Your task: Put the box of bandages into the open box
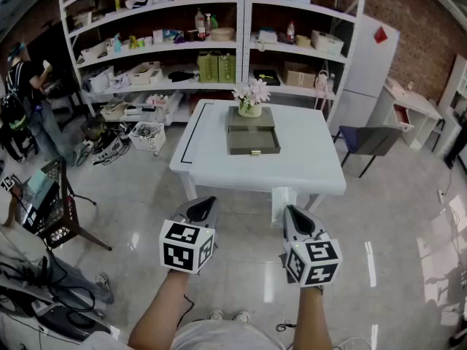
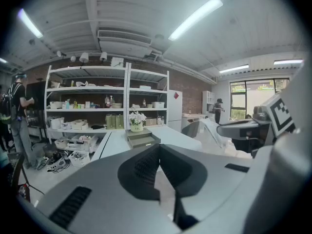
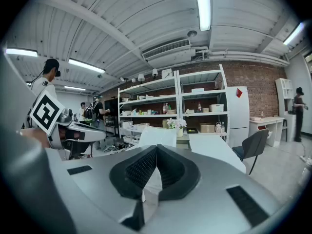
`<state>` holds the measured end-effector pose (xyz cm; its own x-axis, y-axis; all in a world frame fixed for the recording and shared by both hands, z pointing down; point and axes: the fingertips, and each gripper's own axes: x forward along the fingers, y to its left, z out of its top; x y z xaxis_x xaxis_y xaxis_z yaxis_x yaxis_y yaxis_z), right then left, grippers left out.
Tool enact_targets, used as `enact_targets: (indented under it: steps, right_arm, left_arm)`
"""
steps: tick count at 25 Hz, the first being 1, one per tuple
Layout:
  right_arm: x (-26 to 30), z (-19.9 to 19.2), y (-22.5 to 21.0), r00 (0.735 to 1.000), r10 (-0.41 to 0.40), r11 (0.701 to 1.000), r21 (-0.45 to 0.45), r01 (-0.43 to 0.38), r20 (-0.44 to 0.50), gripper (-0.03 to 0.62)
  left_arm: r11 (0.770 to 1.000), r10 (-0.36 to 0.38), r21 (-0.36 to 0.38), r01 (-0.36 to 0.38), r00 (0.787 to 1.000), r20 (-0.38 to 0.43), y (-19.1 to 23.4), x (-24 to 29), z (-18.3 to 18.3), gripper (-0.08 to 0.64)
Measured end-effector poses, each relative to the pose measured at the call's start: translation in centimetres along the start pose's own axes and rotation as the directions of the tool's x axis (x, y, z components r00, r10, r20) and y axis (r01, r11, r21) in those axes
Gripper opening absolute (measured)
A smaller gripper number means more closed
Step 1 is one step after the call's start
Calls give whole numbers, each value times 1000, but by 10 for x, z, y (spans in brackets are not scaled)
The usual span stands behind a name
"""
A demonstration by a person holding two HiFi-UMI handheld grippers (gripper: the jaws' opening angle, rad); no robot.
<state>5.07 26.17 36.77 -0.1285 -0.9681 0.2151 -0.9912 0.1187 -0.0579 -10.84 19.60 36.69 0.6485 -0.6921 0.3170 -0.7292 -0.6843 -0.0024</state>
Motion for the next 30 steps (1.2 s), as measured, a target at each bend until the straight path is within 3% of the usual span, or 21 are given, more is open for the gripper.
enact_targets:
  steps: [16, 30]
  right_arm:
    - [16, -12, -41, 999, 48, 999, 10, -48, -23, 5]
    - [118, -6, -70, 997, 52, 999, 10, -52, -59, 5]
  left_arm:
    - [1000, 20, -1, -20, 999, -28, -22, 48, 0, 3]
    - [1000, 21, -18, -22, 999, -48, 40, 135, 9, 3]
